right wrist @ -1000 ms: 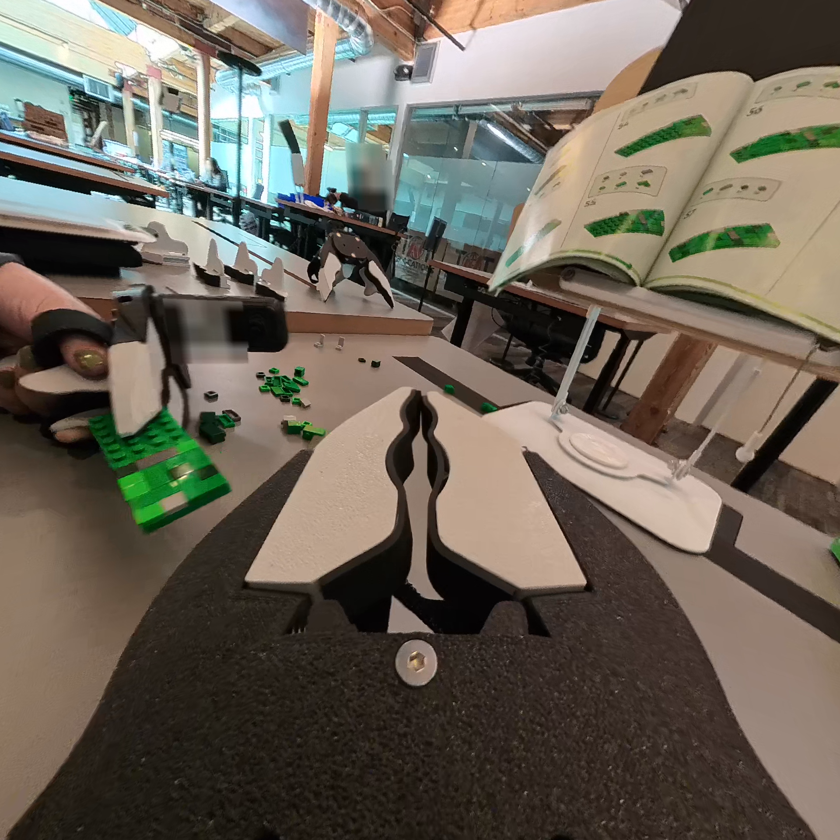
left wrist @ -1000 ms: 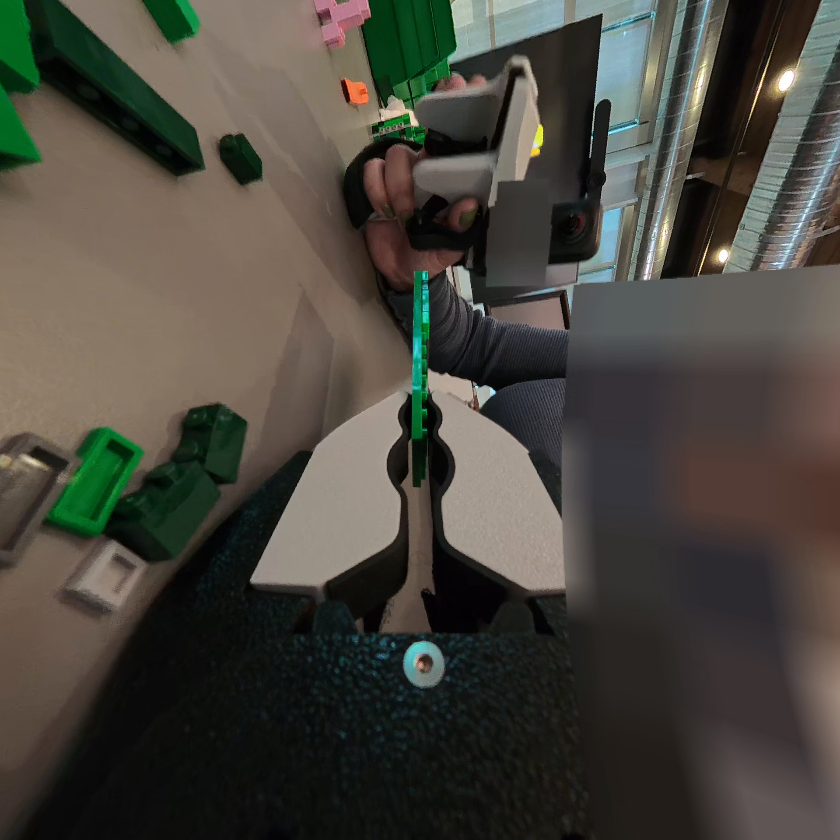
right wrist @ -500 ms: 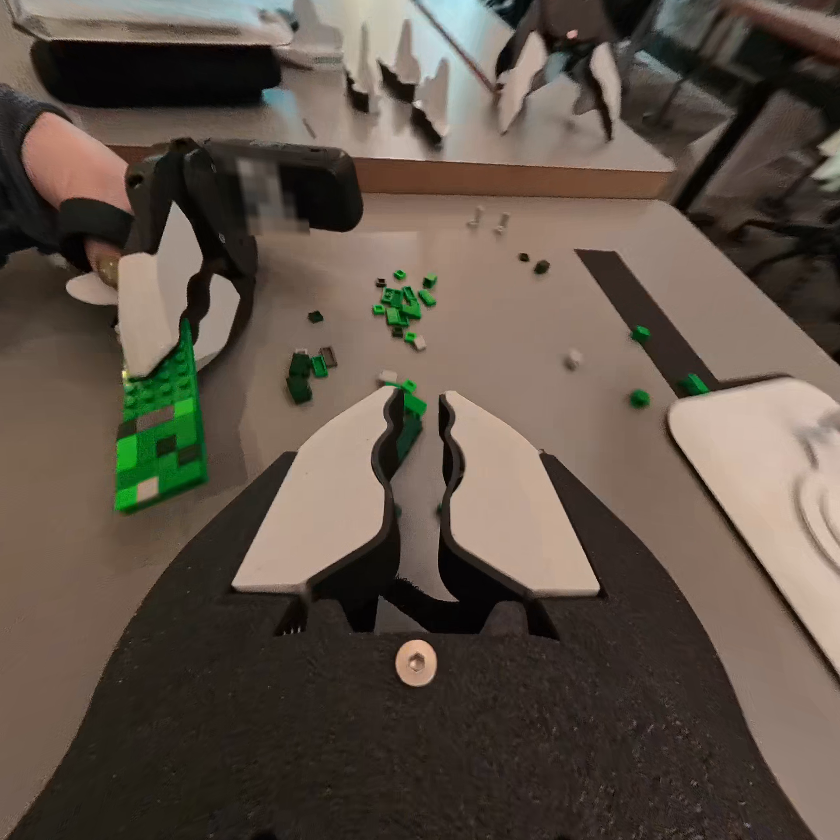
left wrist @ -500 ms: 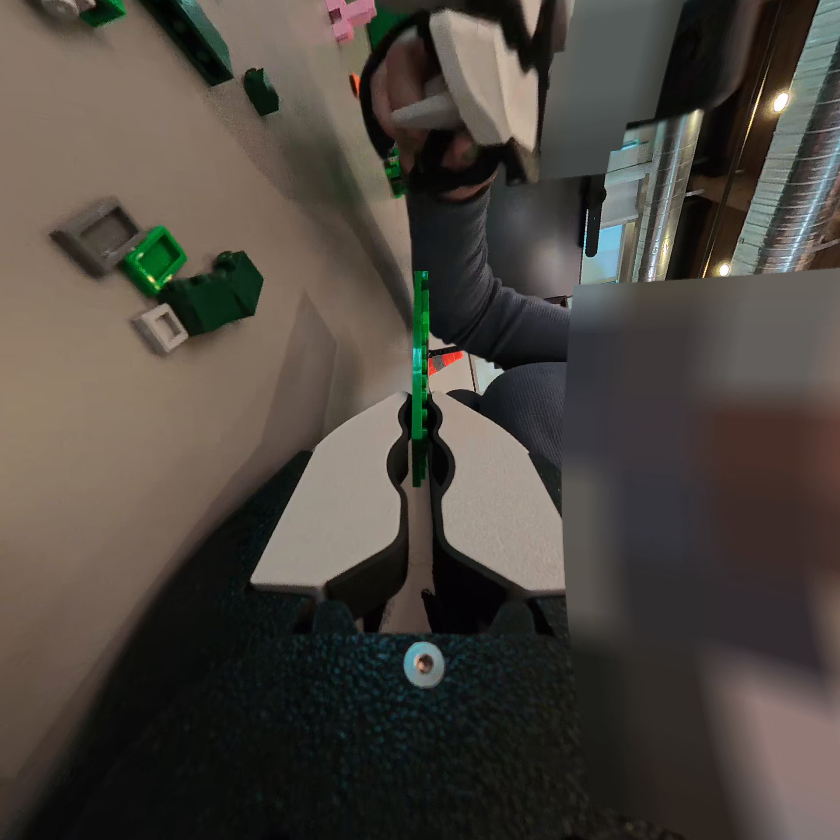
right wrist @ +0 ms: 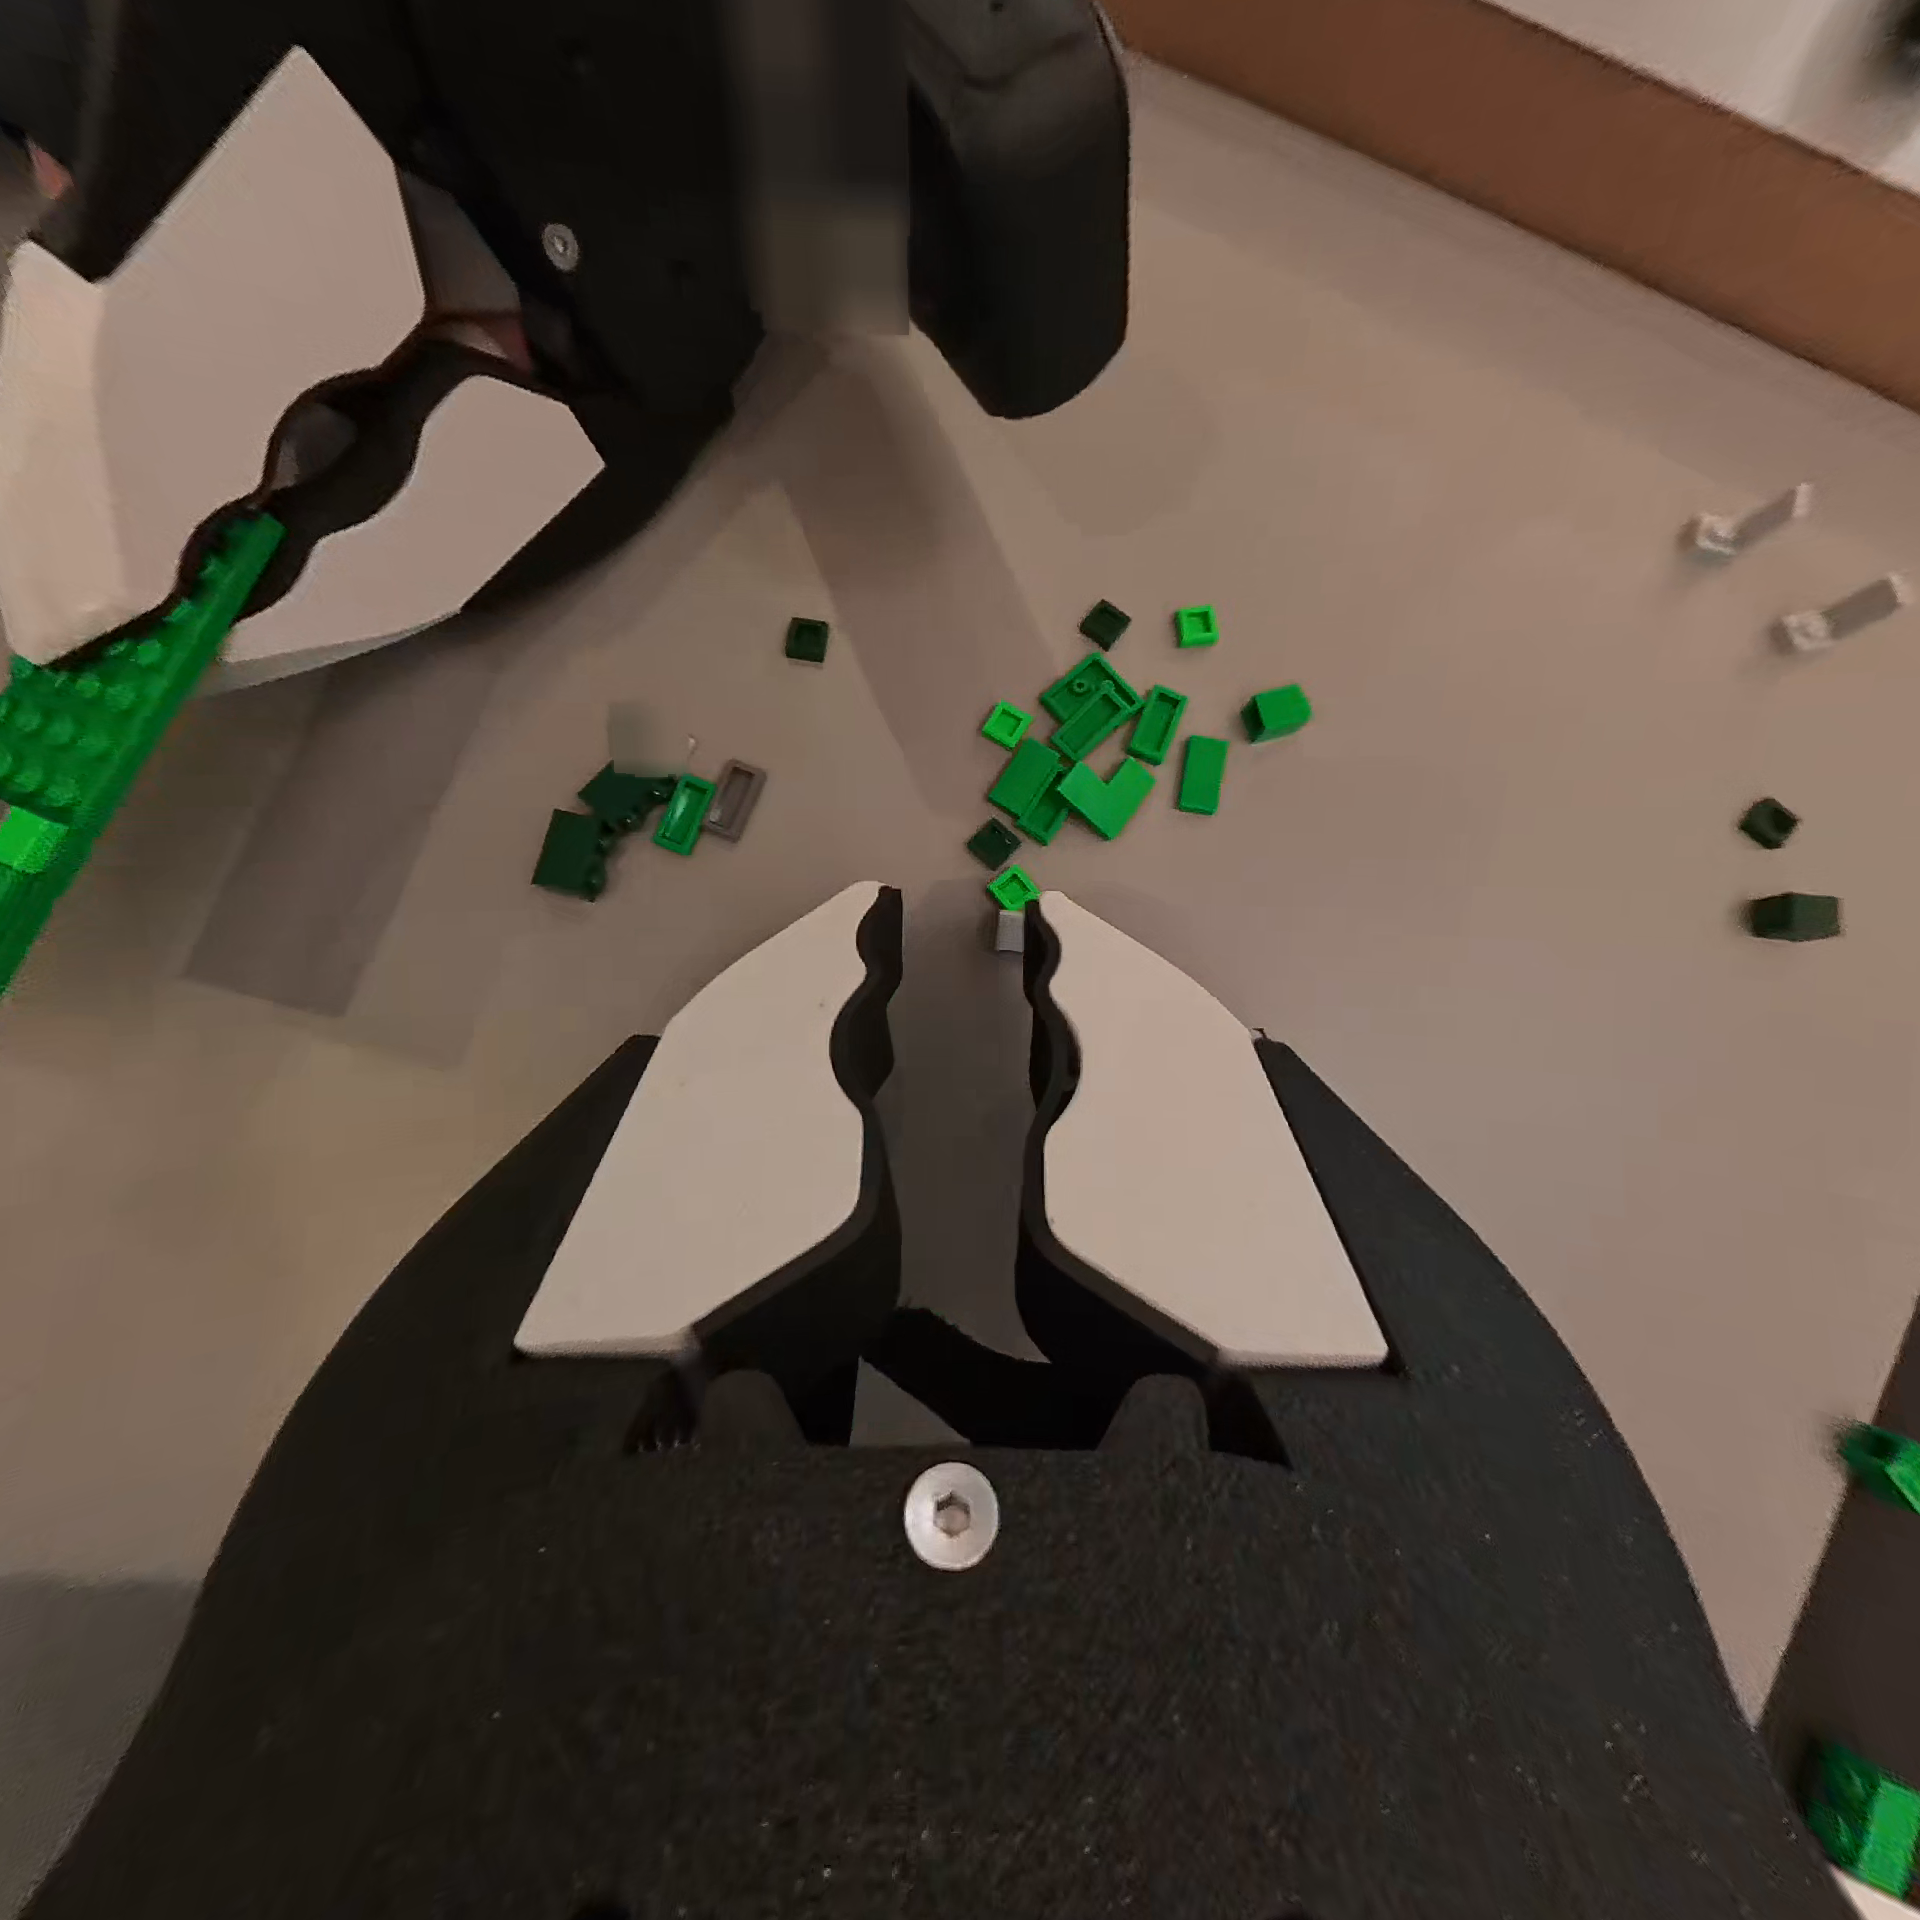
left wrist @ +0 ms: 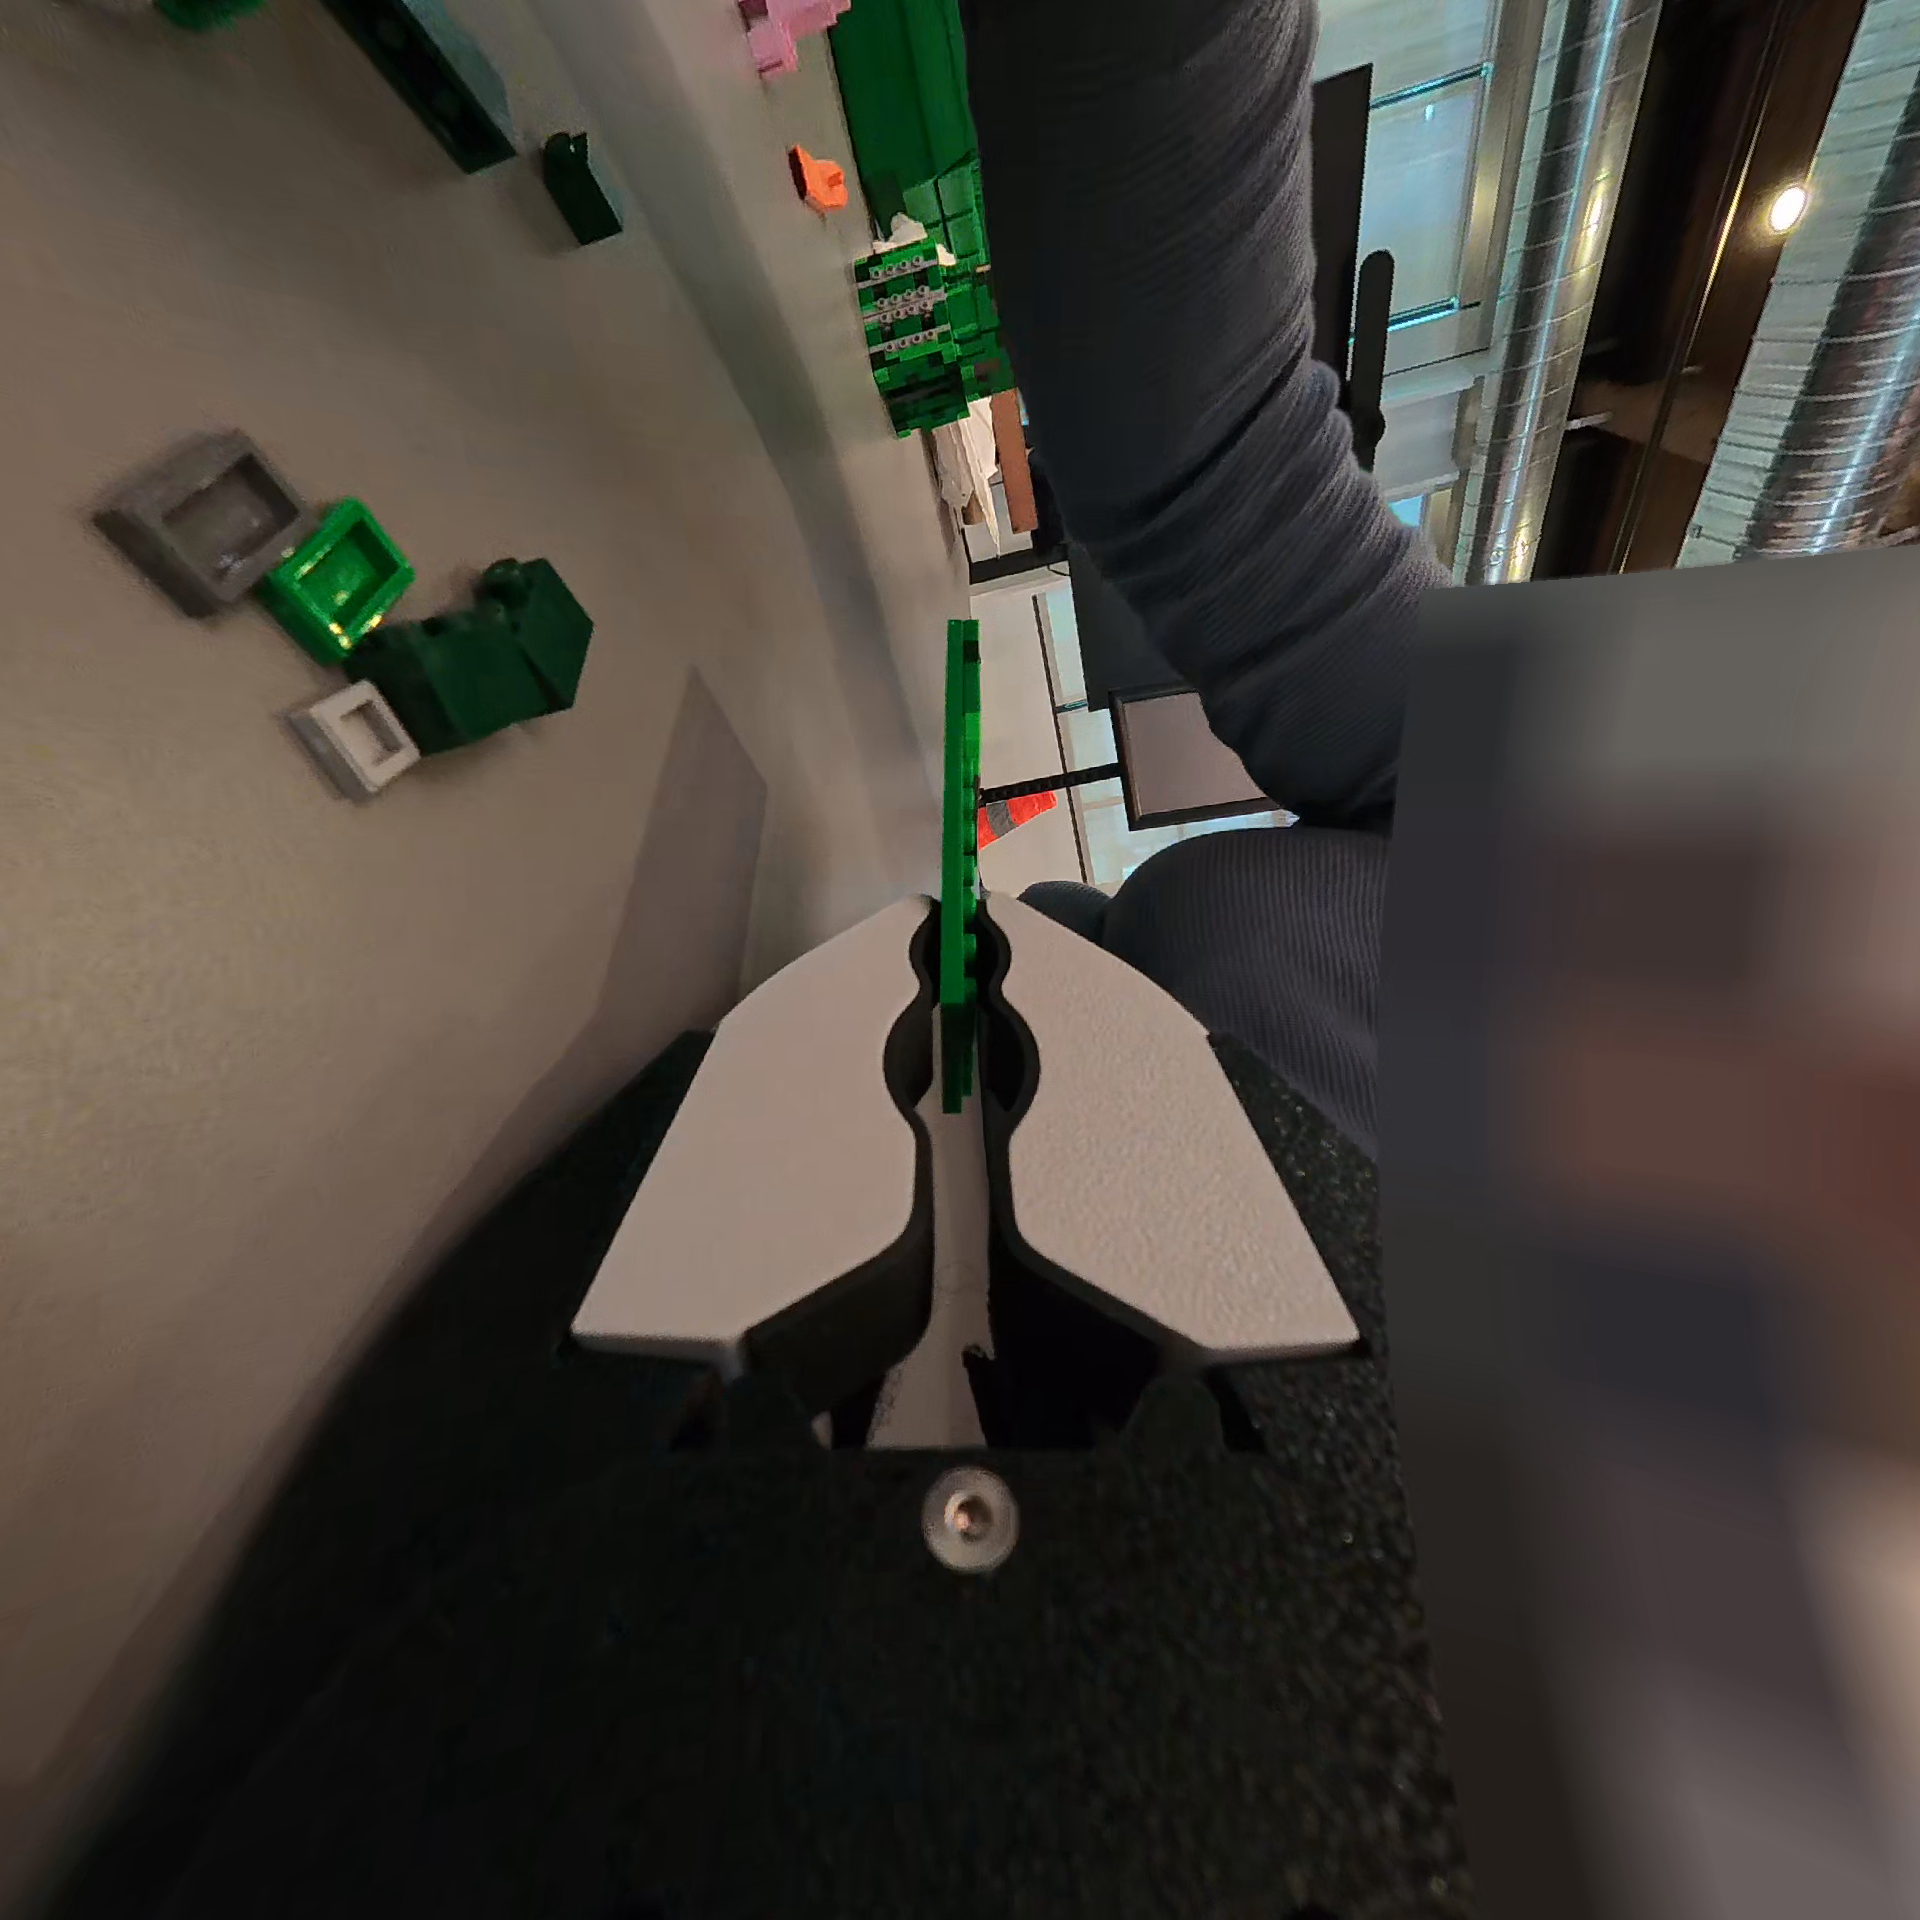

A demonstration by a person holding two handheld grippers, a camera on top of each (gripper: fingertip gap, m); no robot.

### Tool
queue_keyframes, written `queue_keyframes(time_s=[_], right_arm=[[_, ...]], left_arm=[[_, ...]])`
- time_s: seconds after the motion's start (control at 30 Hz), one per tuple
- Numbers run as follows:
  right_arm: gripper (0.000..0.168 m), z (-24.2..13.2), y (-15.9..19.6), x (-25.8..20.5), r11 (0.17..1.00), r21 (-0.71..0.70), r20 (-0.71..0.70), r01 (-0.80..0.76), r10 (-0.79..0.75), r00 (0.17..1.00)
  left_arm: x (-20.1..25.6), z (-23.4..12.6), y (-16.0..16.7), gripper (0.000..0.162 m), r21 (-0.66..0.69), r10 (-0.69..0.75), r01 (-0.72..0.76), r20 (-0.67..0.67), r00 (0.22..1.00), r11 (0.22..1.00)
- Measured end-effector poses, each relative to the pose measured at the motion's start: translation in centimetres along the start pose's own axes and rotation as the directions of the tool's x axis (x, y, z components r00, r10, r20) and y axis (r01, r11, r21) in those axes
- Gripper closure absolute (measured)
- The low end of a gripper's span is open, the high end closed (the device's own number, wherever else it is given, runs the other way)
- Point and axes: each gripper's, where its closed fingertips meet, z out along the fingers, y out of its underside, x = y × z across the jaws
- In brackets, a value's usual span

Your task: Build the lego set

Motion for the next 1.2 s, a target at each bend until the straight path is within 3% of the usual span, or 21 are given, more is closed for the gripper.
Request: queue_keyframes(time_s=[0.27,0.4,0.57,0.73,0.87,1.07,1.2], right_arm=[[0.149,1.1,1.1,0.9,0.997,-0.073,0.068,-0.009,0.014,0.998],[0.161,1.4,1.3,1.1,0.996,-0.09,0.074,-0.01,0.017,0.997],[0.161,-0.6,0.9,-0.6,0.994,-0.089,0.048,-0.056,0.06,0.997],[0.161,-4.4,-0.5,-6.2,0.989,-0.085,-0.025,-0.117,0.115,0.993],[0.161,-5.4,-0.7,-9.7,0.986,-0.12,-0.133,-0.116,0.1,0.986],[0.161,-4.0,0.5,-9.8,0.968,-0.232,-0.314,-0.094,0.016,0.949],[0.161,-3.2,0.0,-9.7,0.971,-0.23,-0.311,-0.066,-0.009,0.95]], left_arm=[[0.1,0.0,0.1,0.158,-0.011,0.0,0.0,-0.01,1.0,1.0],[0.1,0.0,0.1,0.158,-0.015,0.0,0.0,-0.014,1.0,1.0],[0.1,-0.1,-0.2,0.158,0.005,0.0,0.0,-0.007,1.0,1.0],[-0.7,0.1,-2.1,0.158,0.102,-0.018,0.014,0.042,0.999,0.995],[-1.4,0.4,-4.1,0.158,0.194,-0.032,0.014,0.091,0.995,0.981],[-1.5,0.6,-4.4,0.158,0.212,-0.04,0.019,0.096,0.995,0.977],[-1.5,0.6,-4.4,0.158,0.209,-0.043,0.022,0.096,0.994,0.978]])
